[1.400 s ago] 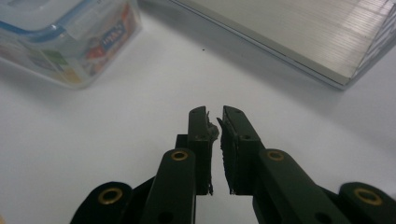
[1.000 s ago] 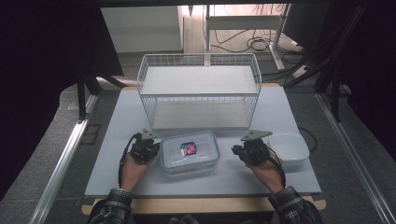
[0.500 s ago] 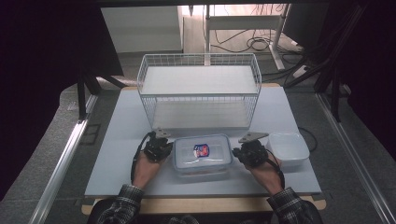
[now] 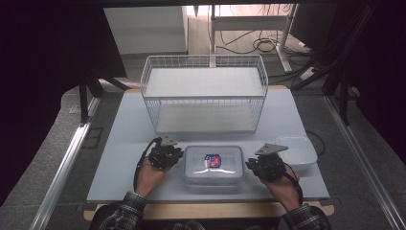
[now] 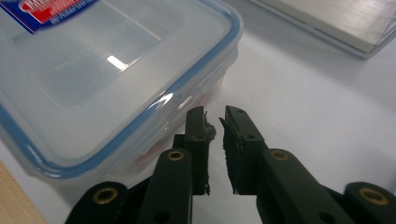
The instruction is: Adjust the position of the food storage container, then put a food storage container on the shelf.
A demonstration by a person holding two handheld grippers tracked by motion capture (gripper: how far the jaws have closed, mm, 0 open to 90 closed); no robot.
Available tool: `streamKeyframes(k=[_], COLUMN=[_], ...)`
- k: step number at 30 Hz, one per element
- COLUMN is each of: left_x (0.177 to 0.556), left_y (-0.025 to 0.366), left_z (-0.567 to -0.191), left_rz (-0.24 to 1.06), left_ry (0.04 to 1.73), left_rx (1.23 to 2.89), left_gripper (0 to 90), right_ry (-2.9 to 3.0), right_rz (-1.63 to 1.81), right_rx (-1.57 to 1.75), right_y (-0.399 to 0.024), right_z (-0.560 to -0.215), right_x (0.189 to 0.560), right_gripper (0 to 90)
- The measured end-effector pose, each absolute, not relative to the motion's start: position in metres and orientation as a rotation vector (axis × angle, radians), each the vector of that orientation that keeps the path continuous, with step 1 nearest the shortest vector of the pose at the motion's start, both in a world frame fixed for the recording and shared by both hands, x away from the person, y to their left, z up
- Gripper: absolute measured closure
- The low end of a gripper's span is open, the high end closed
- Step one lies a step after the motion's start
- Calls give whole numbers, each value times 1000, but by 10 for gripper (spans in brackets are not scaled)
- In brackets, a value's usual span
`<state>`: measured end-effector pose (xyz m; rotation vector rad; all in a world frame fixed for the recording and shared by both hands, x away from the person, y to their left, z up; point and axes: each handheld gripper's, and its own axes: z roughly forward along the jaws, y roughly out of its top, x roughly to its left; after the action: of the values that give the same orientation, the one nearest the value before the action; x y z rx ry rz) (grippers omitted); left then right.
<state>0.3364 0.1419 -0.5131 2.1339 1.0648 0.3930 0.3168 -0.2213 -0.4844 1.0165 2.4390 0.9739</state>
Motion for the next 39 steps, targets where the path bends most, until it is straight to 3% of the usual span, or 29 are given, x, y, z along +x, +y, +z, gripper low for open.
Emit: streamKeyframes(k=[1, 2, 11, 24, 30, 34, 39], left_x=[334, 331, 302, 295, 295, 297, 298], left_y=[145, 147, 173, 178, 180, 180, 175], left_z=[-512, -512, -508, -506, -506, -507, -501], left_rz=[397, 403, 377, 370, 339, 354, 261], left_ry=[1069, 1077, 1080, 1054, 1006, 981, 985], left_rx=[2131, 2129, 2069, 2032, 2015, 2004, 2010], left_gripper=[725, 642, 282, 86, 62, 37, 57], right_ry=[2439, 2424, 2393, 2403, 2380, 2388, 2415], right_rz=[974, 981, 966, 1055, 1088, 1147, 1213], right_rx=[1016, 1023, 993, 974, 973, 966, 1001], right_y=[-221, -224, -233, -238, -240, -239, -236], right_z=[-484, -483, -481, -477, -476, -474, -471], right_x=[317, 316, 304, 304, 306, 307, 310], right_gripper=[761, 717, 479, 226, 97, 77, 74])
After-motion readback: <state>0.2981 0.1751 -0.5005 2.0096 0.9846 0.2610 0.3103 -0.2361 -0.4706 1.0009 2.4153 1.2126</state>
